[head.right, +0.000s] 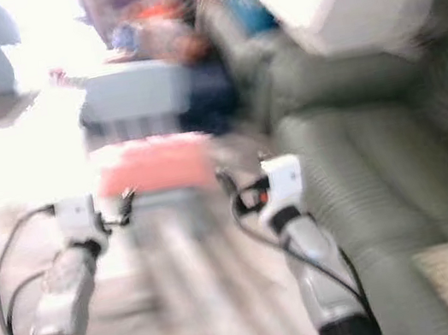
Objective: Move the pillow to the sofa
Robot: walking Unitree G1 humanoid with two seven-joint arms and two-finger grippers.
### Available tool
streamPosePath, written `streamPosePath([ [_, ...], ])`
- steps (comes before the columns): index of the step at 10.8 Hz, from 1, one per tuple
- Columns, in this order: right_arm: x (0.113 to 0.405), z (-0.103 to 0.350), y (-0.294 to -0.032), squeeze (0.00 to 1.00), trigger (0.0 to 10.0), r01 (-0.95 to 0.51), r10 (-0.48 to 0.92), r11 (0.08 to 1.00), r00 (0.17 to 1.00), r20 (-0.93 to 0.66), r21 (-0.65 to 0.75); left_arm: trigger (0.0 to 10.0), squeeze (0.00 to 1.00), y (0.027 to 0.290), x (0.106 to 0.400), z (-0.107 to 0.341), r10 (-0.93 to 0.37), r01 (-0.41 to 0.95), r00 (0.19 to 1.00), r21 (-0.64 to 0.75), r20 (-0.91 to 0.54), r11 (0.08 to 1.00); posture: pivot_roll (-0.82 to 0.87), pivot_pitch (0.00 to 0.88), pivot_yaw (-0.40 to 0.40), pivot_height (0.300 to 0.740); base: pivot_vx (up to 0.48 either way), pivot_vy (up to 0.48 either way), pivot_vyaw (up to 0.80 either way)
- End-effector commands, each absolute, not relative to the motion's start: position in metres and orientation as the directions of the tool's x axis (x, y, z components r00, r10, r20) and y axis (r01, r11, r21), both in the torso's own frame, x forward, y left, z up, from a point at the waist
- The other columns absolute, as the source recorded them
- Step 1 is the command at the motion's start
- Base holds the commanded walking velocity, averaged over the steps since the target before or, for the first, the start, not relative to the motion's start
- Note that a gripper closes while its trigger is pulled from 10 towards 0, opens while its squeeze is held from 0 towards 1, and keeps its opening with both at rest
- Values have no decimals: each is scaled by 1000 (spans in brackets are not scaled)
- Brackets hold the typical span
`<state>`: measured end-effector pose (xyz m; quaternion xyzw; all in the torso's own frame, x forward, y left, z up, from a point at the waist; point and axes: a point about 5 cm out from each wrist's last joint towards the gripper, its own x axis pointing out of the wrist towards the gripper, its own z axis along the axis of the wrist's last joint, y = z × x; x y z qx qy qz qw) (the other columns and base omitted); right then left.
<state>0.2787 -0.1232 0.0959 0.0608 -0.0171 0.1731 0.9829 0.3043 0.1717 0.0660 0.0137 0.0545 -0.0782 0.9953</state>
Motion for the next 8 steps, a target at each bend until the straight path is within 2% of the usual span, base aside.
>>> streamPosePath([
  [1,276,93,-133,0,10000,-319,316,940,948,42,122,10000,0,161,305,67,-188,192,976,27,-106,981,-101,34,-35,740,0,0,775],
  [2,275,92,-133,0,10000,-315,313,941,949,37,126,10000,0,160,304,67,-190,195,977,39,-102,980,-100,36,-34,740,0,0,775],
  [8,272,84,-136,0,10000,-269,271,954,963,-1,135,10000,0,159,298,64,-188,193,975,34,-117,981,-91,57,-33,740,0,0,0],
])
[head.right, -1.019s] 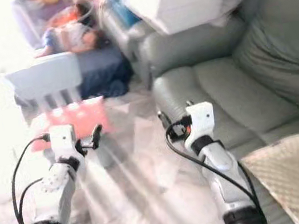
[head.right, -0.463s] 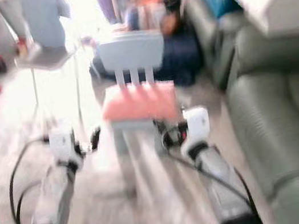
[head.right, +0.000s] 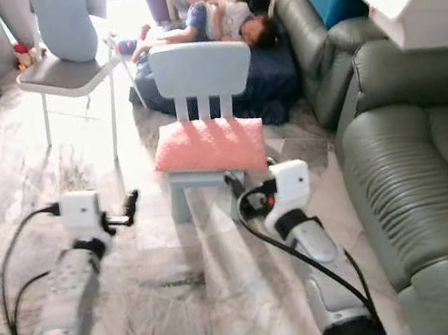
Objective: Move the pillow to the sofa
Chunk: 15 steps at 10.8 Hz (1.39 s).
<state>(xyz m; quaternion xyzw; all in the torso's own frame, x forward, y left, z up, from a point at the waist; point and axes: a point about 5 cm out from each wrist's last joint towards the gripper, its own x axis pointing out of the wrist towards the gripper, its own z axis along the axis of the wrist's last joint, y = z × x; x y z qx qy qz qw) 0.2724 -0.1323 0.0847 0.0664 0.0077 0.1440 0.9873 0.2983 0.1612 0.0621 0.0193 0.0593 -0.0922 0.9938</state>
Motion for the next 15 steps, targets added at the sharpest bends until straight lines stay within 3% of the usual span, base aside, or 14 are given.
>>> streamPosePath([
  [1,272,83,-138,0,10000,-254,257,958,966,-11,130,10000,0,158,297,64,-190,195,975,36,-119,980,-89,63,-32,740,0,0,0],
  [5,269,77,-149,0,10000,-169,175,981,983,-53,96,10000,0,161,292,61,-185,192,974,45,-130,980,-89,69,-32,740,0,0,0],
  [10,243,58,-176,0,10000,-59,63,998,988,-139,33,10000,0,186,259,49,-146,161,971,66,-189,985,-72,106,-40,740,0,0,0],
  [15,243,56,-172,0,10000,-64,67,998,987,-149,29,10000,0,180,257,51,-158,172,968,56,-194,983,-68,109,-39,740,0,0,0],
])
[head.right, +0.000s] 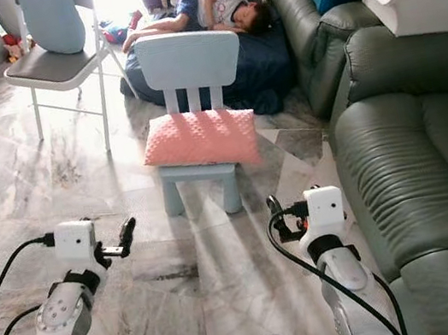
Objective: Move the pillow to the sofa
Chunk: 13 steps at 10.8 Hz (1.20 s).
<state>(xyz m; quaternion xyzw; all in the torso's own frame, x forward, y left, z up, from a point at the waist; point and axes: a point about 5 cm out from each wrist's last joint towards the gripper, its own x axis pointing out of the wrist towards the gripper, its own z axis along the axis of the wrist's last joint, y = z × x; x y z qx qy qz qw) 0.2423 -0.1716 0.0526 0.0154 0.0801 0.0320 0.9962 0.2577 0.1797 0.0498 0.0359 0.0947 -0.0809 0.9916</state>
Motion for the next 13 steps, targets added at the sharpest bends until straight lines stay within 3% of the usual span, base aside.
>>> streamPosePath([
  [1,245,57,-173,0,10000,-61,64,998,987,-147,28,10000,0,178,259,53,-164,177,967,53,-193,983,-69,109,-38,740,0,0,0],
  [4,244,57,-175,0,10000,-52,55,998,988,-147,27,10000,0,179,260,54,-168,182,966,54,-195,982,-72,114,-34,740,0,0,0],
  [13,250,61,-176,0,10000,-34,39,999,989,-139,32,10000,0,176,262,55,-176,190,963,47,-203,981,-80,114,-38,740,-277,0,0],
])
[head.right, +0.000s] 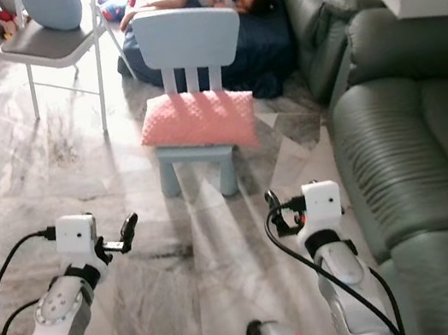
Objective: Move the pillow to the sofa
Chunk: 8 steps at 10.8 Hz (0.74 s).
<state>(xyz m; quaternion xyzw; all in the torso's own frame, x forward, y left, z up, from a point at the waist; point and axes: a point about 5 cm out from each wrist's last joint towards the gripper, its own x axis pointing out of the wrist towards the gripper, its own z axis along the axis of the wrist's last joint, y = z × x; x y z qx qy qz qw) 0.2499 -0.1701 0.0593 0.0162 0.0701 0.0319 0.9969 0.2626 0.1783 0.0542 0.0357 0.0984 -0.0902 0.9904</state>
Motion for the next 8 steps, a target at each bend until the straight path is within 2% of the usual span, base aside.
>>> streamPosePath([
  [1,251,62,-177,0,10000,-31,36,999,990,-139,32,10000,0,175,263,55,-178,191,963,47,-203,980,-79,114,-38,740,-285,0,0],
  [2,251,62,-177,0,10000,-31,35,999,990,-138,32,10000,0,175,263,55,-179,192,963,47,-202,980,-79,114,-38,740,-277,0,0],
  [8,254,64,-176,0,10000,-30,34,999,991,-131,32,10000,0,177,268,56,-172,185,965,53,-198,981,-82,110,-40,740,0,0,0],
])
